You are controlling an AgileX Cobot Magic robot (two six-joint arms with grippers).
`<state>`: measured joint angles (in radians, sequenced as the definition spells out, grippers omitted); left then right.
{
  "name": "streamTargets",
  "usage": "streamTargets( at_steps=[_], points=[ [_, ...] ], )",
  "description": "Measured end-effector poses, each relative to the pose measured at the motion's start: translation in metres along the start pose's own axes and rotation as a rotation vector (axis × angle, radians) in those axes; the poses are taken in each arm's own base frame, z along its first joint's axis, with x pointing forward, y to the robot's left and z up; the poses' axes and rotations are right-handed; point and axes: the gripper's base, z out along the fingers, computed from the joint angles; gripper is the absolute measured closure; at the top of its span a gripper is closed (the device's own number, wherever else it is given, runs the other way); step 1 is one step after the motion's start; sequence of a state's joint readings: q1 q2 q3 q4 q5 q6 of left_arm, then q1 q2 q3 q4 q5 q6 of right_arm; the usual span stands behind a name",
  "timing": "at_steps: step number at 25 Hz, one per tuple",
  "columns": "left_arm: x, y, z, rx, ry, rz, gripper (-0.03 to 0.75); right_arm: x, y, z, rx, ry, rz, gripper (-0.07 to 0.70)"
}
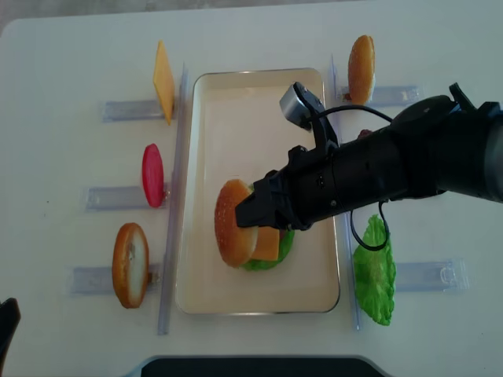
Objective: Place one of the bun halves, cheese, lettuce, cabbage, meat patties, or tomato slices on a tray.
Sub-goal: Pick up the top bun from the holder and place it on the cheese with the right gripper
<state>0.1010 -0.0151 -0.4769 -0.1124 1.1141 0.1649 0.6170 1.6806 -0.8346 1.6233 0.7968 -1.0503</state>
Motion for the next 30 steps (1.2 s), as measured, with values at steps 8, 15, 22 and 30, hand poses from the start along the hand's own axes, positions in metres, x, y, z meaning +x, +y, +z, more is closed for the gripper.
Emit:
streamTargets(
  at_steps=[8, 15, 22, 30],
  points=[
    [0.000, 0.000, 0.000, 0.000, 0.000, 0.000, 0.575, -0.008, -0.006, -0.007, -0.031, -0.005, 0.019, 0.451],
    [0.000, 0.000, 0.000, 0.000, 0.000, 0.000, 0.575, -0.017, -0.017, -0.019, -0.022, -0.044, 0.043, 0.451],
    [0.000, 0.000, 0.000, 0.000, 0.000, 0.000, 0.575, -0.015, -0.028, -0.012, -0.077, -0.003, 0.095, 0.451],
    [0.000, 0.000, 0.000, 0.000, 0.000, 0.000, 0.575, -0.016, -0.025, -0.012, -0.107, -0.022, 0.108, 0.451]
  ],
)
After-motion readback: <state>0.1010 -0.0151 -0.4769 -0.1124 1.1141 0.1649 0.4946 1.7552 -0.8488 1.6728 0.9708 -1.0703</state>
